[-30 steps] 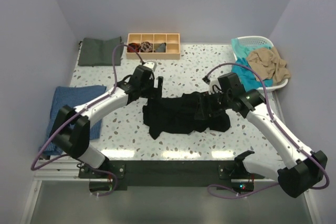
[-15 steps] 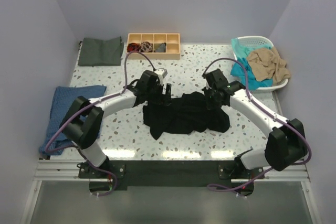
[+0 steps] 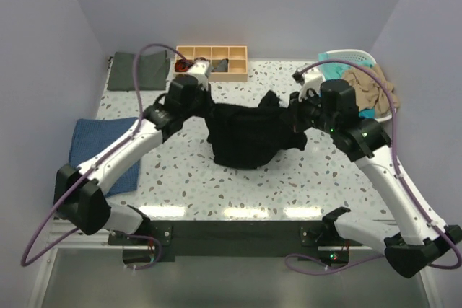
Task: Fold and stack the t-shirts
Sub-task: Flatten the tshirt out
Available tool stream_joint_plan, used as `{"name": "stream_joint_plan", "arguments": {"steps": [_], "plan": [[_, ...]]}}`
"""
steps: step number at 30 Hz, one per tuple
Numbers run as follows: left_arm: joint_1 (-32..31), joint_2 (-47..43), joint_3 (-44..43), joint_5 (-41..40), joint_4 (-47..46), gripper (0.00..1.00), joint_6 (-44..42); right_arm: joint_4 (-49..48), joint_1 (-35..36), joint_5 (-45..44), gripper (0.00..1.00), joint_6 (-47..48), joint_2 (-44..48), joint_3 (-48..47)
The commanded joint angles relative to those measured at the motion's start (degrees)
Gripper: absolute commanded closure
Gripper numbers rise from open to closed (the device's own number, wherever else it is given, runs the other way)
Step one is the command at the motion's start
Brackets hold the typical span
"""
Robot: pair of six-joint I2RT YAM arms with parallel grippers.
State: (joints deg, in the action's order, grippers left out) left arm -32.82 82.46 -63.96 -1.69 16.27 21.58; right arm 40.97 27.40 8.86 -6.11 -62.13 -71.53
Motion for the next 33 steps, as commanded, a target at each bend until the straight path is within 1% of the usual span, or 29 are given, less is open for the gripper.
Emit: {"name": "stream_joint_plan", "arguments": {"steps": [1, 3, 4, 5, 7, 8, 9, 10, 11, 12, 13, 14, 15, 17, 18, 19, 20, 21, 22, 23, 24, 25, 26, 27, 28, 29, 31, 32, 33], "plan": [[2.8, -6.5, -12.6, -8.4, 0.7, 1.00, -3.9, -4.0, -0.2, -8.5, 1.00, 4.8, -1.4, -7.2], [3.1, -6.9, -14.8, -9.0, 0.7, 1.00, -4.7, -4.4, -0.2, -8.0, 1.00, 5.8, -3.3, -7.7], [3.1, -7.7, -14.7, -9.6, 0.3, 1.00, -4.8, -2.5, -0.2, -3.3, 1.00, 8.4, -5.6, -8.4], [3.1, -8.0, -14.3, -9.6, 0.4, 1.00, -4.7, -1.1, -0.1, -0.3, 1.00, 8.9, -7.0, -8.6], [3.1, -10.3, -10.6, -8.7, 1.6, 1.00, -3.6, 3.1, 0.2, 7.3, 1.00, 9.8, -10.3, -6.6], [3.1, -11.5, -8.7, -8.2, 2.2, 1.00, -3.0, 4.6, 0.7, 15.5, 1.00, 9.9, -11.3, -5.2], [3.1, -12.8, -3.9, -7.7, 2.4, 1.00, -1.6, 6.1, 2.9, 17.7, 1.00, 9.6, -12.1, -3.8], [3.1, -15.6, -1.5, -7.2, 3.4, 1.00, -0.8, 7.5, 4.3, 21.0, 1.00, 8.6, -13.0, 0.2], [3.1, -17.0, 0.9, -6.1, 4.1, 1.00, 0.1, 7.9, 7.9, 25.2, 1.00, 8.0, -14.2, 2.4], [3.1, -18.0, 5.4, -5.8, 4.8, 1.00, 2.0, 7.9, 9.8, 26.8, 0.97, 7.3, -14.8, 4.5], [3.1, -19.5, 7.3, -4.9, 6.6, 1.00, 3.1, 6.6, 12.0, 28.0, 0.84, 4.6, -15.2, 9.0], [3.1, -19.9, 9.2, -4.5, 7.4, 1.00, 4.1, 6.8, 15.5, 28.7, 0.73, 4.3, -16.5, 10.5], [3.1, -20.1, 12.4, -4.1, 9.1, 1.00, 6.1, 6.9, 16.7, 25.4, 0.65, 2.3, -16.8, 12.6], [3.1, -20.3, 16.7, -3.2, 10.1, 1.00, 7.5, 6.8, 17.3, 20.3, 0.44, 0.6, -16.4, 13.4], [3.1, -20.5, 17.6, -3.7, 10.3, 1.00, 8.1, 6.8, 17.3, 11.8, 0.39, -0.9, -15.9, 12.5], [3.1, -20.6, 18.3, -5.0, 10.2, 1.00, 8.2, 7.0, 17.3, 6.2, 0.35, -1.6, -15.3, 11.5], [3.1, -20.6, 18.4, -5.9, 10.4, 1.00, 8.0, 6.8, 17.2, 0.9, 0.23, -2.3, -14.7, 10.2], [3.1, -20.1, 18.1, -6.7, 10.8, 1.00, 7.6, 6.1, 17.2, -8.6, 0.19, -3.9, -13.2, 8.5], [3.1, -19.7, 17.6, -8.2, 11.1, 1.00, 7.3, 3.5, 17.0, -13.3, 0.16, -4.4, -12.6, 7.9], [3.1, -19.4, 16.3, -8.7, 11.6, 1.00, 7.2, 2.3, 16.4, -17.0, 0.10, -5.1, -12.2, 7.4], [3.1, -18.4, 15.8, -8.9, 11.8, 1.00, 6.8, 0.5, 15.4, -19.9, 0.09, -5.4, -12.2, 7.0], [3.1, -18.0, 15.5, -8.9, 11.9, 1.00, 6.6, -3.0, 14.2, -21.0, 0.08, -5.5, -12.7, 6.7], [3.1, -17.7, 15.3, -8.9, 11.9, 1.00, 6.5, -4.2, 11.0, -20.7, 0.09, -5.9, -13.5, 6.2], [3.1, -17.1, 15.3, -8.7, 11.7, 1.00, 6.4, -6.0, 8.8, -18.1, 0.09, -6.5, -14.5, 5.8], [3.1, -16.8, 15.3, -8.4, 11.7, 1.00, 6.4, -7.6, 6.6, -9.0, 0.10, -6.3, -17.2, 5.1], [3.1, -16.6, 15.4, -8.2, 11.7, 1.00, 6.1, -8.0, 4.1, -6.0, 0.12, -6.2, -18.6, 4.4], [3.1, -16.4, 15.6, -8.6, 12.3, 1.00, 6.2, -9.5, 3.7, -1.9, 0.13, -5.5, -22.6, 3.3], [3.1, -16.5, 16.1, -8.8, 12.4, 1.00, 6.3, -9.8, 3.7, 3.0, 0.14, -5.1, -23.7, 2.9], [3.1, -16.6, 16.4, -9.0, 12.6, 1.00, 6.3, -10.3, 3.6, 5.9, 0.15, -4.9, -25.1, 2.4]]}}
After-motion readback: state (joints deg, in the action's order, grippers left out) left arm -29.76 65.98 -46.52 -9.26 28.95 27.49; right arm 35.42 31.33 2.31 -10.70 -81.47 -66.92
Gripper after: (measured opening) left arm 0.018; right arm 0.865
